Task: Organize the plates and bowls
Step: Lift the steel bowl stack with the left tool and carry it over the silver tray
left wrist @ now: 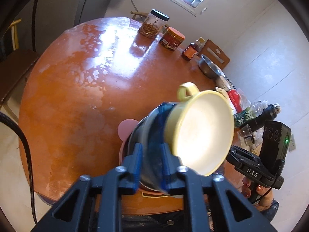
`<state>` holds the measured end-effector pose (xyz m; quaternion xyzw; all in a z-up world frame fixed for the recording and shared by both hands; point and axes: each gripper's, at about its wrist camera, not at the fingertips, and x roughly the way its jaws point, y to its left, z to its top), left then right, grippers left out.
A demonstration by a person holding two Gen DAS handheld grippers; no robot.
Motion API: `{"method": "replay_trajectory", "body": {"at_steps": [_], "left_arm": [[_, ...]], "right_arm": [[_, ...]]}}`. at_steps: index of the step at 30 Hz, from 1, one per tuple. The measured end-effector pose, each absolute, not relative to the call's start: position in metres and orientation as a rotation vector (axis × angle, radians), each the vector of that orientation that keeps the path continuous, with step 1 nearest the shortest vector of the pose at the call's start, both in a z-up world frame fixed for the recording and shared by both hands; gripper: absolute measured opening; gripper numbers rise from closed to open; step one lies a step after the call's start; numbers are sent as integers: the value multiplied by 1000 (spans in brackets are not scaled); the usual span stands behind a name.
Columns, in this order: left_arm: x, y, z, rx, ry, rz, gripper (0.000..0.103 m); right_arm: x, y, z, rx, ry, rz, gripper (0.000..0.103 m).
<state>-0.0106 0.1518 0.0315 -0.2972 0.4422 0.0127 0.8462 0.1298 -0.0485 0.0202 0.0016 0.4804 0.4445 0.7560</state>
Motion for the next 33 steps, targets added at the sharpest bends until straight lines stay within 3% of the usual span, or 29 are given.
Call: {"method": "replay_trajectory", "body": {"at_steps": [21,26,31,33], "left_arm": [[-7,169,14,-698,927,-12,5],[-8,168,15,-694,928,-11,6],[-10,168,17,-684,932,-1,7],[-10,168,17,-679,931,4,7]], "right_arm": [[129,-39,5,2,1055,934,14],[128,-44,10,-3,1031,918,19],[126,-50,16,-40,1001,870,36],[126,-53,18,-47,988,858,36]]}}
